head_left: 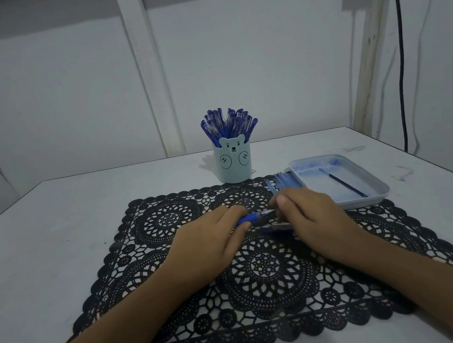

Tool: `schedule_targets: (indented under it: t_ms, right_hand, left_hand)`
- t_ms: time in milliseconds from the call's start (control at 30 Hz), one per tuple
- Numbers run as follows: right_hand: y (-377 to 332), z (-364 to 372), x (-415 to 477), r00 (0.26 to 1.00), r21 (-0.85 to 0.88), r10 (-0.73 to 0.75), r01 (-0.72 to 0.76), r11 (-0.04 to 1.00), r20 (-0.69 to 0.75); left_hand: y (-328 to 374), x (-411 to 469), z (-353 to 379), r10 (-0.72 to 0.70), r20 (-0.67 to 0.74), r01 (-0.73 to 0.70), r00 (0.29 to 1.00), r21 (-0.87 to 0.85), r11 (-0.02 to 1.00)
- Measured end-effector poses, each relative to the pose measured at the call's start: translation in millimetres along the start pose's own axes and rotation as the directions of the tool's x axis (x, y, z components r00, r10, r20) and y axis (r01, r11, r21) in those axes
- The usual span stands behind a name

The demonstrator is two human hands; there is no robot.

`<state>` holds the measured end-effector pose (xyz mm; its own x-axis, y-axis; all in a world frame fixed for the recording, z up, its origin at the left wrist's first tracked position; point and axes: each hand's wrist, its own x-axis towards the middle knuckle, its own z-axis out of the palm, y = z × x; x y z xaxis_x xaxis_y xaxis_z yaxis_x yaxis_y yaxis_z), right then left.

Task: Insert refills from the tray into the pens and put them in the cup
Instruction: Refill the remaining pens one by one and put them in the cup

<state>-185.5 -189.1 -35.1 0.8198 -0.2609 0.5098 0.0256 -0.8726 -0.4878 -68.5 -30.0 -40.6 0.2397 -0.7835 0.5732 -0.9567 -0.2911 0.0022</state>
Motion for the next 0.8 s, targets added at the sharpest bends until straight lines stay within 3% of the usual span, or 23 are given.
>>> schedule_targets:
  t_ms: [200,367,567,700,800]
  right_hand:
    - [-8.2,1.4,-1.7,0.994,0.152,0.040,-0.055,0.987,0.099]
    - [-6.7,-0.8,-0.7,0.995,0.233,0.056,-0.075,0.969,0.087]
    - [-8.1,-4.5,-0.6,0.993,0.208,-0.058,0.036,0.978,0.102]
    - [-8.0,-3.9,-1.7,0.993,0.274,0.039,-0.069,0.959,0.112]
    - [-6.0,-5.4,-0.6,0.990,0.213,0.068,-0.094,0.973,0.125]
  left_hand:
    - [1.2,-0.7,0.1,0.107,-0.042,-0.107,0.993,0.009,0.994]
    - [2.0,-0.5,-1.2,0.090,-0.025,-0.091,0.996,-0.051,0.995]
    - [-1.2,-0.9,-1.0,0.001,0.063,0.010,0.998,-0.176,0.984]
    - [-0.3,-0.4,-1.2,0.009,0.072,0.002,0.997,-0.152,0.988]
    - [1.2,-1.3,-1.4,0.047,0.083,-0.038,0.995,-0.107,0.994]
